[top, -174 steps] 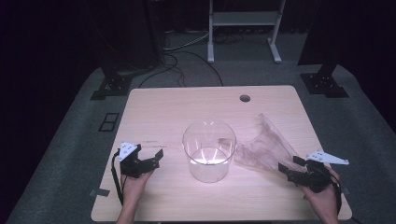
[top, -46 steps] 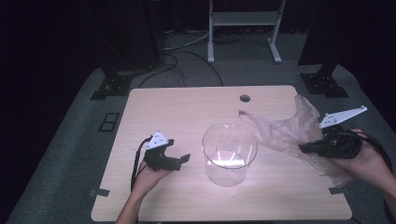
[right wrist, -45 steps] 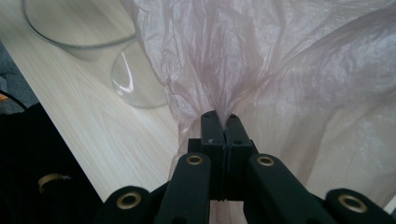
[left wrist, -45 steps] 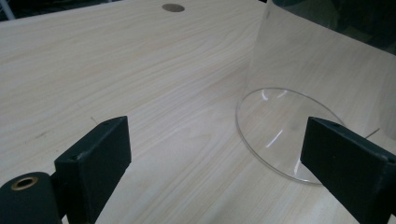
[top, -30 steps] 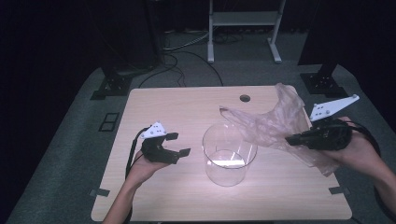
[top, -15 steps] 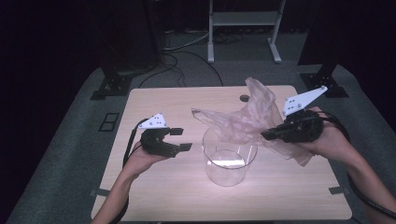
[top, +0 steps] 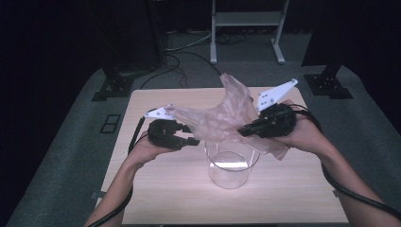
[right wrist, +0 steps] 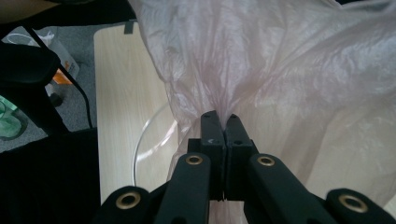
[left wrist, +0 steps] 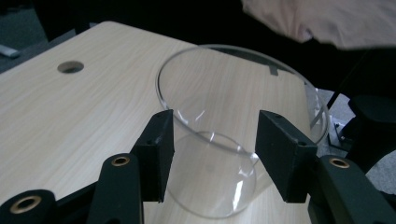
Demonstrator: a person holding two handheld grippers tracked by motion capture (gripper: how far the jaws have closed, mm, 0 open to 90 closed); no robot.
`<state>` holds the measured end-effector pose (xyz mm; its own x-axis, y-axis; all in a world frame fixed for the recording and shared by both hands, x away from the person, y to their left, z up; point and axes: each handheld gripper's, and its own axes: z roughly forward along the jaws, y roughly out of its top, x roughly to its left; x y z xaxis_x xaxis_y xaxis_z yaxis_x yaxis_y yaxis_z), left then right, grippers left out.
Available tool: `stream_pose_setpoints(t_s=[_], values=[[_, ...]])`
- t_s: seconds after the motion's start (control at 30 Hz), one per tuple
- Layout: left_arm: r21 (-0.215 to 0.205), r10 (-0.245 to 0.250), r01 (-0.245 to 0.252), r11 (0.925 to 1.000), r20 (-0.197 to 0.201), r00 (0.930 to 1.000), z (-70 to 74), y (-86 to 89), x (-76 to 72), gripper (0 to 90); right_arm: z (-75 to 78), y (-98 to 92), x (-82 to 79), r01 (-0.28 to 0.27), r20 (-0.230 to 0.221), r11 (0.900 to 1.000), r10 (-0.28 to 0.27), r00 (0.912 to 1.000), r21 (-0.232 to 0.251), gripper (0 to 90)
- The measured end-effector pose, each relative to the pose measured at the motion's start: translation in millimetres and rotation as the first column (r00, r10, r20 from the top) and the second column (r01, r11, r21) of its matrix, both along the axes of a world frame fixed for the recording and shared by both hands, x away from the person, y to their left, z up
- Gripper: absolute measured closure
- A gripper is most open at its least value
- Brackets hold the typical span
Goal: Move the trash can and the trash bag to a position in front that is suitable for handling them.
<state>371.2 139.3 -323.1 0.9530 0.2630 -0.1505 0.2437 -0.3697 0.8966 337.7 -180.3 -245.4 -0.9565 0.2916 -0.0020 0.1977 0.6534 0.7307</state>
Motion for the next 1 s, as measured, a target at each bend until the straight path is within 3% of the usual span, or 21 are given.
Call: stream_pose_setpoints(t_s=[0.13,0.2,0.33,0.4,0.5,0.83,1.0], values=[[-0.022,0.006,-0.005,0.9997,0.015,0.9999,13.3,-0.9,2.4,45.7,-1.4,25.9,9.6,-0.038,0.009,0.999,0.038,0.9992,-0.012,89.1],[-0.003,0.006,-0.005,1.0000,0.039,0.9992,19.1,1.7,3.4,45.0,-1.9,39.6,14.7,-0.056,0.019,0.998,0.056,0.9982,-0.026,89.1],[-0.021,0.014,-0.013,0.9997,0.055,0.9984,26.6,9.7,3.3,44.1,-2.5,58.6,21.9,-0.077,0.026,0.996,0.078,0.9966,-0.033,88.1],[-0.038,0.017,-0.015,0.9992,0.052,0.9985,28.1,12.6,2.6,43.9,-3.2,64.3,24.0,-0.077,0.031,0.997,0.078,0.9965,-0.021,84.4],[-0.028,0.020,-0.019,0.9994,0.062,0.9979,28.9,13.9,1.9,42.8,-7.4,71.7,25.1,-0.076,0.032,0.997,0.076,0.9966,-0.015,76.5],[0.002,-0.032,0.032,0.9995,0.060,0.9977,19.7,-2.0,-5.2,40.0,-31.2,60.9,15.1,-0.096,-0.023,0.994,0.095,0.9952,-0.053,64.5],[0.023,-0.062,0.061,0.9979,0.059,0.9963,17.9,-12.9,-7.6,39.4,-41.6,34.2,8.9,-0.093,-0.065,0.995,0.090,0.9938,-0.043,56.2]])
